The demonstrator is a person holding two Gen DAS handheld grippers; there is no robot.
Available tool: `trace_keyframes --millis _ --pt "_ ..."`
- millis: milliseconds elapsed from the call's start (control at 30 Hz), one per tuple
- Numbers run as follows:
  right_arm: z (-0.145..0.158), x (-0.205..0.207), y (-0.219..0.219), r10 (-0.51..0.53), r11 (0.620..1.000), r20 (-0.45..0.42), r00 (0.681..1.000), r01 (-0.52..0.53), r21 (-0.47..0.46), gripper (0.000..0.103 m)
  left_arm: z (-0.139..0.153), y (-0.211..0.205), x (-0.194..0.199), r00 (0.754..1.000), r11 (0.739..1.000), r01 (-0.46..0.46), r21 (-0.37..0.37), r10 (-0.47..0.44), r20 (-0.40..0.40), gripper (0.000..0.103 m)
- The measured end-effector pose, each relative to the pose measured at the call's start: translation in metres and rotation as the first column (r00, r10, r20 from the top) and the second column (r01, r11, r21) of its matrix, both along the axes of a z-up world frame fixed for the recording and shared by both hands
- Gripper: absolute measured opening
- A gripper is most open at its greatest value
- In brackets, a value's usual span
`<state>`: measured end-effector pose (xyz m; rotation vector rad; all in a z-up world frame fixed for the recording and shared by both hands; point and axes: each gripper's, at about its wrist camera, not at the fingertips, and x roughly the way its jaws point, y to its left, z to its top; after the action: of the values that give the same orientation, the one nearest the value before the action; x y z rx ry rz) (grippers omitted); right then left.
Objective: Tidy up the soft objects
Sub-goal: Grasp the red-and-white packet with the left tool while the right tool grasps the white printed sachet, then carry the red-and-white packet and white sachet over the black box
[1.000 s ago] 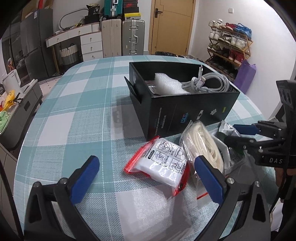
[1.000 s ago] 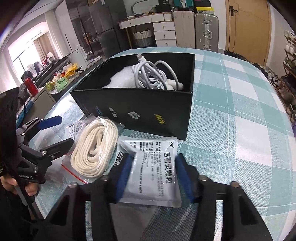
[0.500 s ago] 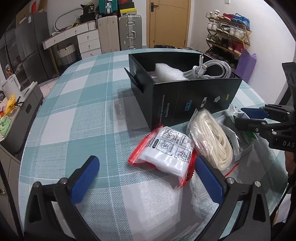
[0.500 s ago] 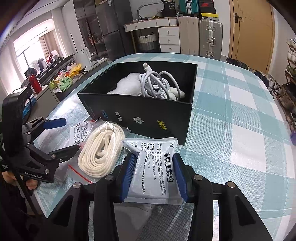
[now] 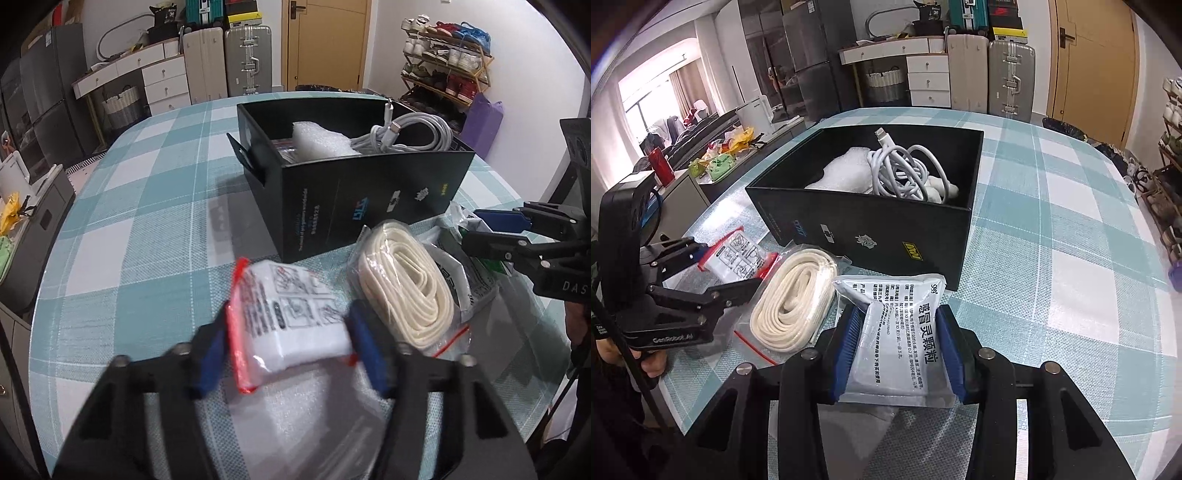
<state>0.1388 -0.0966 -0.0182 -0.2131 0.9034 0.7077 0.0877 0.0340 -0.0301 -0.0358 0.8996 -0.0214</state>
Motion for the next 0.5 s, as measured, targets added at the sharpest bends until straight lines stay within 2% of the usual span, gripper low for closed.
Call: trace_keyframes --millis 33,233,333,500 --pt "0.001 -0.001 0.000 0.001 1.000 0.002 1.000 -0.001 0.000 0.043 0.000 0.000 -0.002 1.000 1.000 0.006 -0.003 -0.006 0.004 0.048" --pt "0.004 -0.004 0.001 0.004 1.000 0.020 1.000 -0.004 -0.004 0.043 0.005 -0.002 -0.009 1.000 1.000 0.011 -0.010 -0.010 0.029 0.039" --pt "0.007 -0.005 0.001 0.006 1.000 0.029 1.000 -0.006 -0.002 0.043 0.009 -0.001 -0.012 0.999 1.000 0.008 -0.021 -0.007 0.041 0.023" --pt "0.010 -0.006 0.002 0.011 1.000 0.039 0.999 -0.011 0.003 0.043 0.008 -0.002 -0.012 0.999 1.000 0.010 -0.022 -0.009 0.035 0.023"
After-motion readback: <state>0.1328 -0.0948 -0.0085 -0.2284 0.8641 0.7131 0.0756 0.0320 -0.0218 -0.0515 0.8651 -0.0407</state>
